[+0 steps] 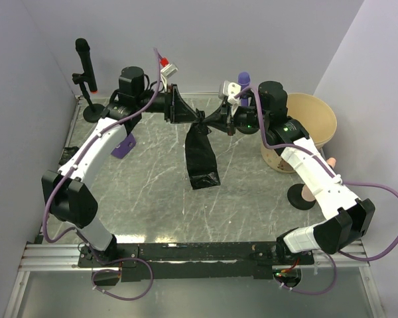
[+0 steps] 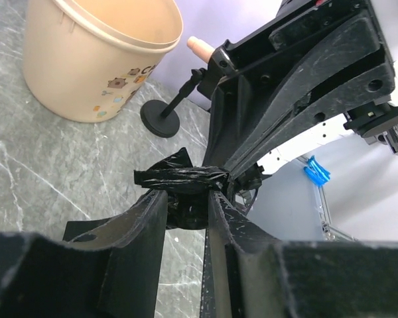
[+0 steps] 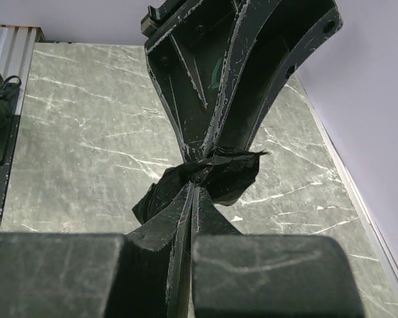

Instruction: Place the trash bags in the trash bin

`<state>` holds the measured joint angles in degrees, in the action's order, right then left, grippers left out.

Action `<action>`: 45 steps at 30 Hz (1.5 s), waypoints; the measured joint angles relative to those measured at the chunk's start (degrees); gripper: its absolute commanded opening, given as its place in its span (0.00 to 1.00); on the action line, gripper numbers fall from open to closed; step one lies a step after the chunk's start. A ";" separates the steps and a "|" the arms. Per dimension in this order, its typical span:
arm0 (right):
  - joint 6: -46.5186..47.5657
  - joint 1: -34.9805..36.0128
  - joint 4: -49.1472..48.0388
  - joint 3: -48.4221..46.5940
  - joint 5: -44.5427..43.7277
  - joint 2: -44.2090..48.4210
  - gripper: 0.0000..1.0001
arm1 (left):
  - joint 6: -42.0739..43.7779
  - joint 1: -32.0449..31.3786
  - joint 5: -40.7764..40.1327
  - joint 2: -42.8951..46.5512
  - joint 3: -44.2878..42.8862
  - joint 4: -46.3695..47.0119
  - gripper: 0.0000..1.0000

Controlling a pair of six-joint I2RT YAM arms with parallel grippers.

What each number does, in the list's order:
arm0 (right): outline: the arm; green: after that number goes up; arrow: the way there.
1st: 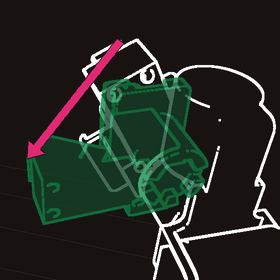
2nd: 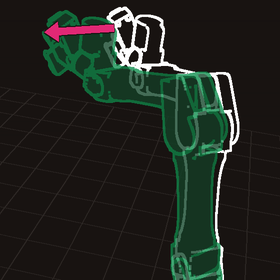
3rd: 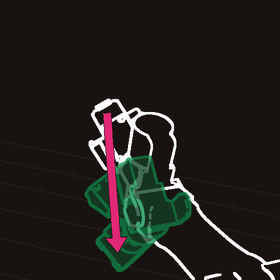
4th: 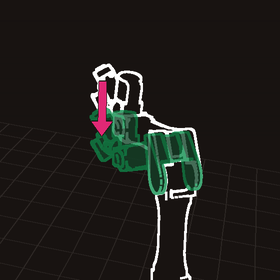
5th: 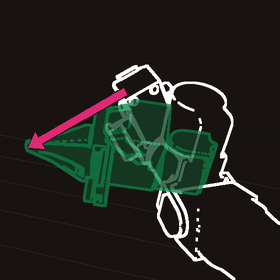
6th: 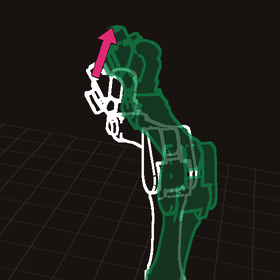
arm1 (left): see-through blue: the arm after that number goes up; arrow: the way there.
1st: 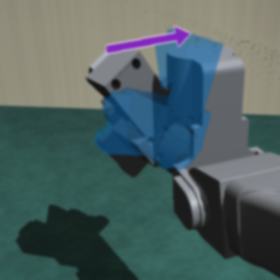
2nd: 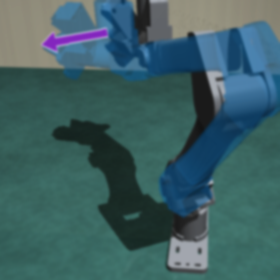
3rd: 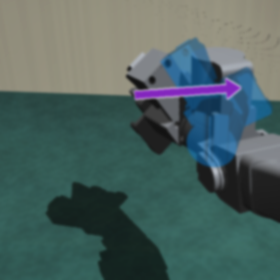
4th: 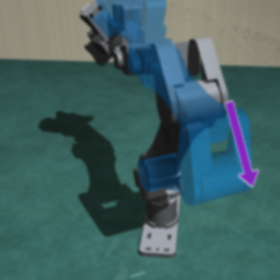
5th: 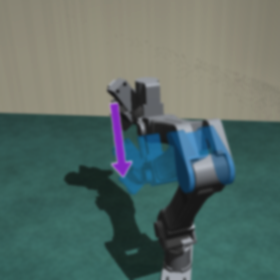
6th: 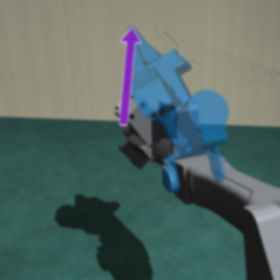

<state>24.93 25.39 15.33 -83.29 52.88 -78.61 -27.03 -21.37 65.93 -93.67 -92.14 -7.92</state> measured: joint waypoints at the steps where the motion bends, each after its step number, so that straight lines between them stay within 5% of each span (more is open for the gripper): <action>1: 0.07 0.00 0.02 0.00 0.00 0.00 0.00 | -0.09 -0.07 0.11 -0.04 -0.11 0.04 0.31; 12: 0.70 0.37 0.20 -0.04 -1.05 0.00 0.00 | -1.27 -0.11 3.02 -0.04 -0.76 3.04 0.23; 20: 0.85 0.37 0.22 -0.07 -1.57 0.00 0.00 | -1.07 -0.15 4.79 -0.17 -0.90 4.04 0.01; 36: 0.68 0.07 1.46 -0.94 -1.36 0.07 0.00 | 11.17 1.88 -1.38 -0.63 -3.78 -8.68 0.01; 37: 0.66 0.07 1.44 -0.94 -1.27 0.07 0.00 | 11.30 2.23 -1.33 -0.63 -3.72 -8.85 0.02; 40: 0.46 0.07 1.42 -0.94 -1.18 0.07 0.00 | 10.43 3.06 0.11 -0.04 -2.10 -6.58 0.34; 45: 0.20 0.07 1.44 -0.96 -1.18 0.02 0.00 | 4.85 3.26 3.41 3.28 3.50 2.16 0.41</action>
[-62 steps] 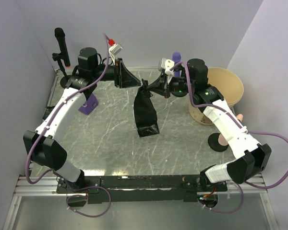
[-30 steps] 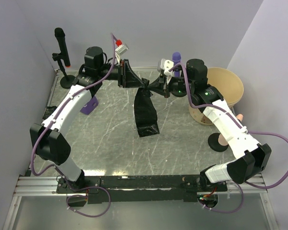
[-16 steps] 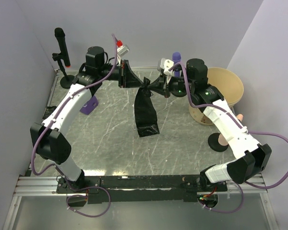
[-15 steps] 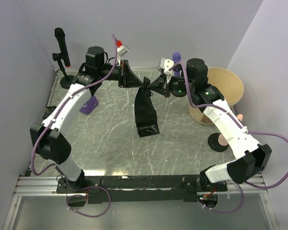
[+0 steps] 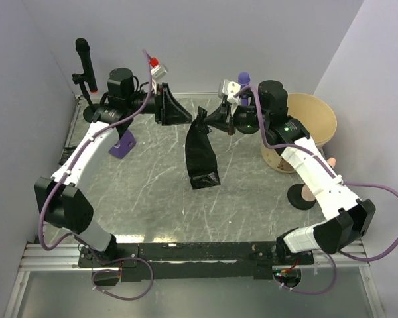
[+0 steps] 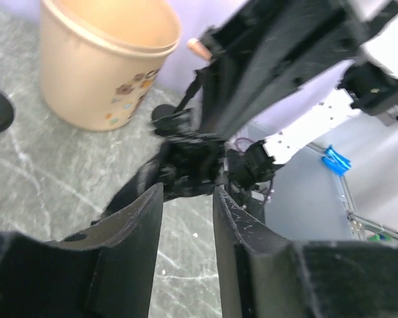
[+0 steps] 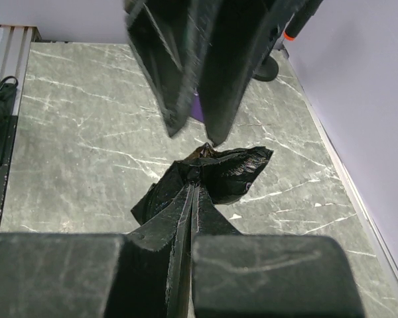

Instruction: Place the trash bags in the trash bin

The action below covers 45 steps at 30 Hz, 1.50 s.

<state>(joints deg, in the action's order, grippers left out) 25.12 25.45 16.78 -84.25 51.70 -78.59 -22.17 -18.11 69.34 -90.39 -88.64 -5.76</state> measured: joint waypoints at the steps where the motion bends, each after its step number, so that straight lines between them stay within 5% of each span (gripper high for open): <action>1: -0.02 0.00 0.00 -0.09 0.00 -0.07 0.00 | -0.87 -0.02 0.52 0.42 0.31 1.51 0.42; 7: -0.48 0.02 -0.04 -0.20 0.00 -0.52 0.00 | -4.94 -0.79 2.73 0.90 0.33 8.48 0.45; 35: -0.83 0.09 -0.07 -0.20 -0.02 -0.63 0.00 | -0.66 -3.43 -0.66 -2.56 -4.31 2.84 0.23; 45: -0.83 0.09 -0.04 -1.03 -0.26 -0.96 0.00 | 4.55 -4.00 -0.92 -4.00 -6.47 -4.79 0.01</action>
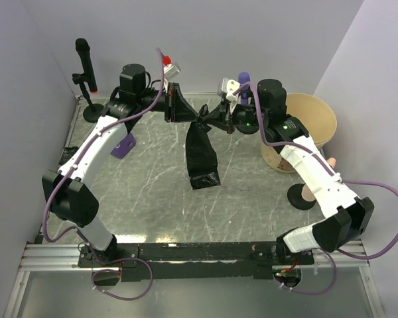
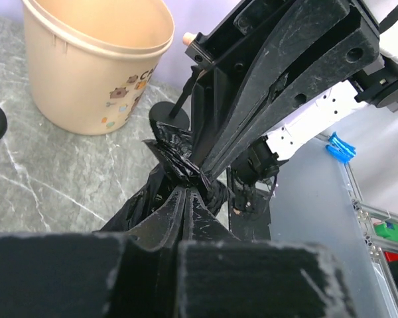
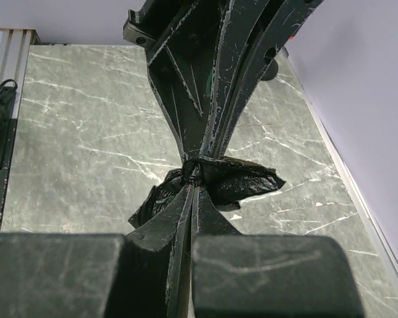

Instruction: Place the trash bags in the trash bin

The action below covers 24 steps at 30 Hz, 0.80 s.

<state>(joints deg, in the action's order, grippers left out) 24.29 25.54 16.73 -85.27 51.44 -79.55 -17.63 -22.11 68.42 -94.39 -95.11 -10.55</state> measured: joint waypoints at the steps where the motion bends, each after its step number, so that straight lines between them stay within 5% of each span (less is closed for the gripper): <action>1: 0.00 0.00 0.00 -0.02 0.00 -0.07 0.01 | 0.48 0.00 0.00 -0.07 -0.20 -0.59 0.01; 11: 1.11 0.00 1.18 -0.24 -4.13 -0.22 0.07 | 2.54 0.07 -1.33 -0.26 -1.03 -2.73 0.01; 14: 1.38 0.00 1.75 -0.24 -6.36 -0.22 0.19 | 2.54 0.17 -1.46 -0.26 -1.01 -2.67 0.01; 24: 0.31 0.00 1.73 -0.24 -5.44 0.00 0.36 | 3.98 0.17 -4.90 0.50 -0.57 -3.65 0.01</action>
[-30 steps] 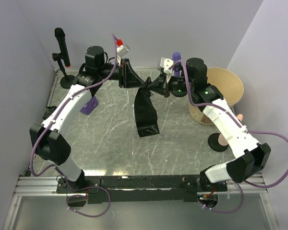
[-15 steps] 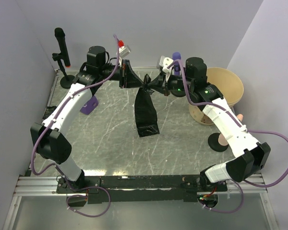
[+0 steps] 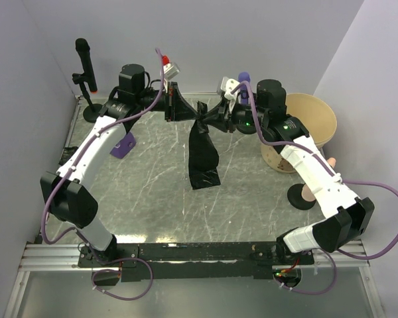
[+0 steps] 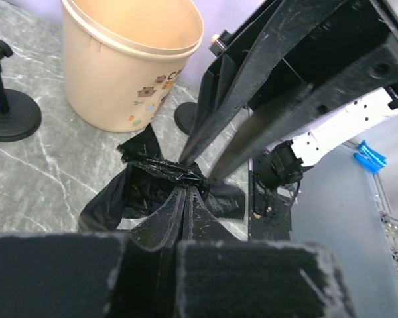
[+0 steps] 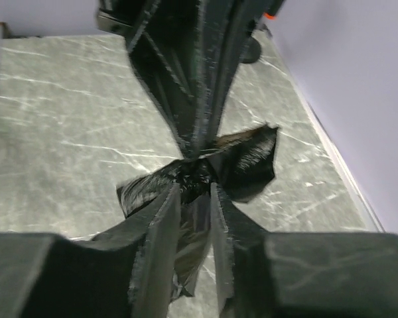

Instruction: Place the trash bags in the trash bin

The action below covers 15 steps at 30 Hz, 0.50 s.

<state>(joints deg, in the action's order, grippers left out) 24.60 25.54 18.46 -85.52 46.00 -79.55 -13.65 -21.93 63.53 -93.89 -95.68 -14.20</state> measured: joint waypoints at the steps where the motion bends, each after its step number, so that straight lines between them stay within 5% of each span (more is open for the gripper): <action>1: -0.22 0.00 0.00 0.00 0.74 0.02 0.38 | 0.11 0.00 -0.22 0.13 0.07 -0.09 0.01; 15: -3.76 0.98 -2.01 0.00 4.59 -0.42 0.38 | 0.70 -0.22 -0.39 2.25 2.25 -0.26 0.01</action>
<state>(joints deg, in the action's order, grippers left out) 20.84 26.52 16.45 -85.52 50.59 -79.96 -12.95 -22.15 63.13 -91.64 -93.43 -14.46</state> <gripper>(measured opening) 0.390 0.012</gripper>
